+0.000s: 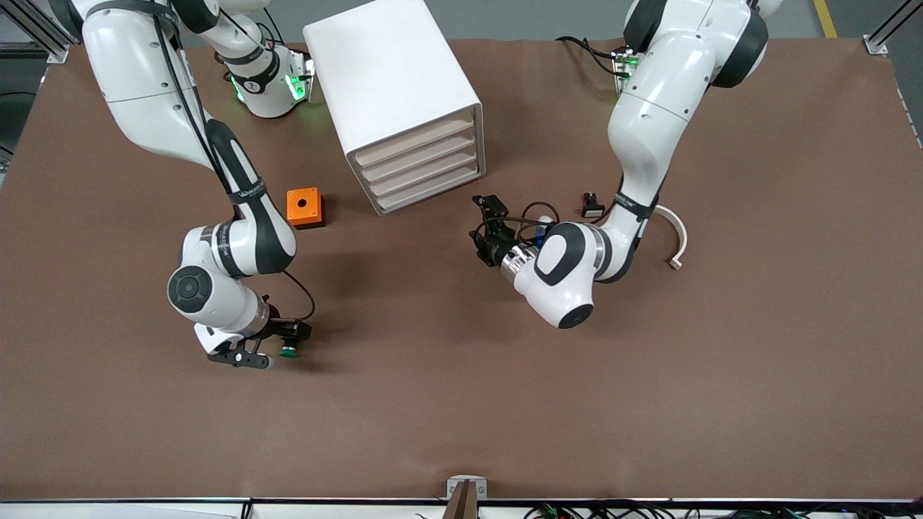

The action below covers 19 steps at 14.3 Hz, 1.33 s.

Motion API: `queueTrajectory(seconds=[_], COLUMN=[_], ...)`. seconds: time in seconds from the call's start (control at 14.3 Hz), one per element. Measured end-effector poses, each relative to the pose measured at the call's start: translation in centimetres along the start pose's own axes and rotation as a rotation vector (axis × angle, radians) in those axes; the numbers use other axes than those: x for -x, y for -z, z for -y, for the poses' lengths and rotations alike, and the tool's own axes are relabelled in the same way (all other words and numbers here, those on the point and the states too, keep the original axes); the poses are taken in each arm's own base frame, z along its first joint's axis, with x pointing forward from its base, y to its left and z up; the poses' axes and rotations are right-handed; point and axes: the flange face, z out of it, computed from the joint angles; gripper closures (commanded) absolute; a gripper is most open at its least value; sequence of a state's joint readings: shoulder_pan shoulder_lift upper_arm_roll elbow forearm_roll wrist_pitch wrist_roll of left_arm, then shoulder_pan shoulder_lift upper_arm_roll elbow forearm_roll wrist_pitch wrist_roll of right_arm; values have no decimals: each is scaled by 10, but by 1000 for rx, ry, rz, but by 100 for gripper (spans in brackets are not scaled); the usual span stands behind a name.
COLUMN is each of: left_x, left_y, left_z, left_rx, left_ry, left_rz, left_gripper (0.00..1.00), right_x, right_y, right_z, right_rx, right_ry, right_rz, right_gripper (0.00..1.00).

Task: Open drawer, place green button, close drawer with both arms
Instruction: 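Reach the right gripper to the green button while the left gripper reaches the drawer, then grasp the green button with the right gripper while the left gripper grips the drawer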

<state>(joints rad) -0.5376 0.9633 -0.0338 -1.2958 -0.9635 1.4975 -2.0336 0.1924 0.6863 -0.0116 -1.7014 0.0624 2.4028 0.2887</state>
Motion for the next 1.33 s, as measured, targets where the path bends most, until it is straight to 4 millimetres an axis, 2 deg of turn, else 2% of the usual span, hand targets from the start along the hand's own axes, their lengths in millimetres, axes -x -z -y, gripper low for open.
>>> queueTrajectory(seconds=[0.14,0.28,0.49,0.56,0.84,0.98,1.19,1.33], left_x=[-2,1,4,2,-8,-11,-5,0], left_y=[-29,-51,-67,-70,-85,-94,-114,-129], left_z=[-7,-5,-3,-6,-18,-22,-18,-13], left_rx=[-64,-105,-150,-160,-186,-211,-235,-245], left_ry=[40,51,124,143,209,234,233,243], left_rz=[-23,-46,-32,-30,-37,-34,-50,-67], left_gripper=[19,26,32,32,35,36,36,41], right_x=[1,3,8,9,8,4,-2,-4], right_y=[-10,-18,-20,-20,-15,-6,26,49], right_z=[-1,2,14,16,11,9,5,0], right_rx=[1,3,4,6,23,31,35,34], right_ry=[-2,-12,-9,-9,-17,-22,-35,-54], right_rz=[-1,5,9,14,47,66,83,87], right_gripper=[8,37,87,97,100,100,100,100])
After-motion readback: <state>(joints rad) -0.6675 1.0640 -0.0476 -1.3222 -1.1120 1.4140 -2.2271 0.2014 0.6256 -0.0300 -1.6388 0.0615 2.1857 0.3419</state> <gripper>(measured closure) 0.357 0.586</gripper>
